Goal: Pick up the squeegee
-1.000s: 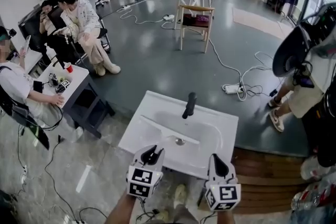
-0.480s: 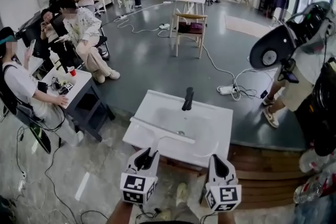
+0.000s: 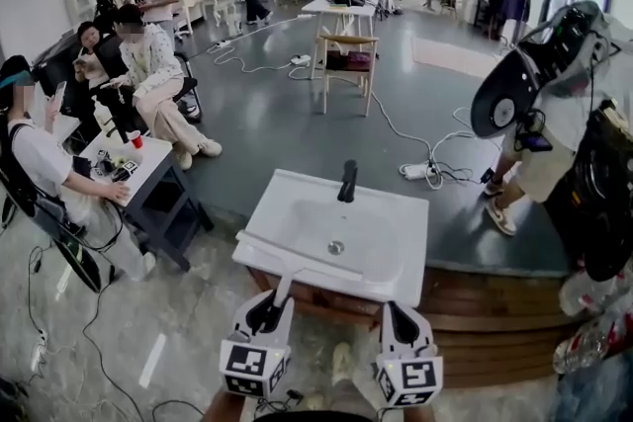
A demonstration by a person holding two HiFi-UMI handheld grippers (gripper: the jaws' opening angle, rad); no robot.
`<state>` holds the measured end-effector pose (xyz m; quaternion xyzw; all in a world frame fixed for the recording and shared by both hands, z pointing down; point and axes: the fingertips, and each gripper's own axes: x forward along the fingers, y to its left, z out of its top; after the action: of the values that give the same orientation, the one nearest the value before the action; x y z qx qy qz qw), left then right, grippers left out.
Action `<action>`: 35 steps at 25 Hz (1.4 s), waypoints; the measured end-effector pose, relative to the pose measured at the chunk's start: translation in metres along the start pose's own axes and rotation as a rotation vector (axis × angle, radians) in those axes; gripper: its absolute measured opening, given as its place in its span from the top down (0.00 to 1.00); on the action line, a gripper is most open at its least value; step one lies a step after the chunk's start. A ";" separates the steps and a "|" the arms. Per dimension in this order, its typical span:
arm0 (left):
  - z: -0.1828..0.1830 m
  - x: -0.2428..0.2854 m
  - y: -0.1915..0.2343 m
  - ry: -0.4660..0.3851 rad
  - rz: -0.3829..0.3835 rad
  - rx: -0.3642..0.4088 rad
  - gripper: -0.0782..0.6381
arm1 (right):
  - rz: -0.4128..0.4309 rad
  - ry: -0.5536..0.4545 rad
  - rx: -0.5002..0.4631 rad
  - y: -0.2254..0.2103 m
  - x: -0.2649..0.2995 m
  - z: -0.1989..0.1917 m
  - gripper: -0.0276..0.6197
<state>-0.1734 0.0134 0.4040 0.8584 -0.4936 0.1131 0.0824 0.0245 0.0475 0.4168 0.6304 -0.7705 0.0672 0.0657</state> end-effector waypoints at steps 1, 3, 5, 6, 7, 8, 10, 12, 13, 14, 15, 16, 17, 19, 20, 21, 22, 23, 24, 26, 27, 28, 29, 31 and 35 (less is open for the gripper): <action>-0.001 -0.002 -0.001 -0.003 -0.001 0.002 0.76 | 0.000 -0.005 -0.002 0.002 -0.003 0.001 0.96; 0.001 -0.006 -0.002 -0.006 -0.001 0.005 0.76 | -0.003 -0.013 -0.005 0.003 -0.006 0.004 0.96; 0.005 -0.008 -0.002 -0.011 0.001 0.010 0.76 | -0.006 -0.015 -0.005 0.003 -0.007 0.005 0.96; 0.005 -0.009 -0.002 -0.015 0.001 0.013 0.76 | -0.008 -0.016 -0.004 0.002 -0.007 0.005 0.96; 0.006 -0.008 -0.001 -0.017 0.001 0.016 0.76 | -0.009 -0.017 -0.002 0.001 -0.007 0.004 0.96; 0.006 -0.008 -0.001 -0.018 0.001 0.019 0.76 | -0.009 -0.018 -0.001 0.001 -0.007 0.004 0.96; 0.006 -0.007 -0.002 -0.016 0.001 0.017 0.76 | -0.009 -0.021 -0.003 0.000 -0.006 0.005 0.96; 0.006 -0.007 -0.003 -0.012 0.001 0.016 0.76 | -0.011 -0.019 -0.007 -0.001 -0.007 0.006 0.96; 0.006 -0.007 -0.003 -0.011 0.001 0.015 0.76 | -0.013 -0.017 -0.010 -0.001 -0.007 0.006 0.96; 0.006 -0.007 -0.003 -0.011 0.000 0.015 0.76 | -0.015 -0.015 -0.012 -0.001 -0.007 0.006 0.96; 0.006 -0.007 -0.003 -0.012 0.000 0.013 0.76 | -0.017 -0.014 -0.012 -0.002 -0.007 0.006 0.96; 0.006 -0.006 -0.002 -0.013 -0.001 0.012 0.76 | -0.019 -0.014 -0.012 -0.002 -0.006 0.006 0.96; 0.006 -0.005 -0.002 -0.012 -0.001 0.013 0.76 | -0.020 -0.014 -0.012 -0.003 -0.005 0.006 0.96; 0.007 -0.003 0.000 -0.010 -0.002 0.014 0.76 | -0.022 -0.014 -0.011 -0.003 -0.003 0.007 0.96; 0.007 -0.002 0.000 -0.011 -0.003 0.014 0.76 | -0.022 -0.014 -0.010 -0.004 -0.001 0.006 0.96; 0.006 -0.001 0.001 -0.013 -0.003 0.013 0.76 | -0.022 -0.014 -0.009 -0.004 0.000 0.005 0.96; 0.006 0.000 0.001 -0.013 -0.003 0.012 0.76 | -0.022 -0.014 -0.007 -0.005 0.001 0.005 0.96; 0.005 0.001 0.002 -0.012 -0.003 0.012 0.76 | -0.021 -0.015 -0.006 -0.005 0.002 0.004 0.96; 0.005 0.001 0.002 -0.012 -0.004 0.011 0.76 | -0.021 -0.015 -0.004 -0.005 0.002 0.004 0.96; 0.004 0.001 0.004 -0.009 -0.003 0.009 0.76 | -0.023 -0.014 -0.004 -0.005 0.003 0.005 0.96; 0.004 0.002 0.005 -0.008 -0.003 0.009 0.76 | -0.024 -0.015 -0.005 -0.004 0.003 0.005 0.96; 0.004 0.002 0.005 -0.008 -0.003 0.009 0.76 | -0.025 -0.016 -0.006 -0.004 0.004 0.006 0.96; 0.005 0.003 0.006 -0.010 -0.003 0.008 0.76 | -0.026 -0.016 -0.006 -0.004 0.005 0.005 0.96; 0.005 0.004 0.007 -0.014 -0.005 0.006 0.76 | -0.028 -0.012 -0.006 -0.004 0.006 0.005 0.96; 0.001 0.008 0.009 -0.013 -0.007 0.005 0.76 | -0.028 -0.011 -0.008 -0.005 0.010 0.004 0.96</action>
<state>-0.1772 0.0023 0.4055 0.8610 -0.4908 0.1085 0.0776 0.0274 0.0367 0.4148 0.6412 -0.7623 0.0595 0.0648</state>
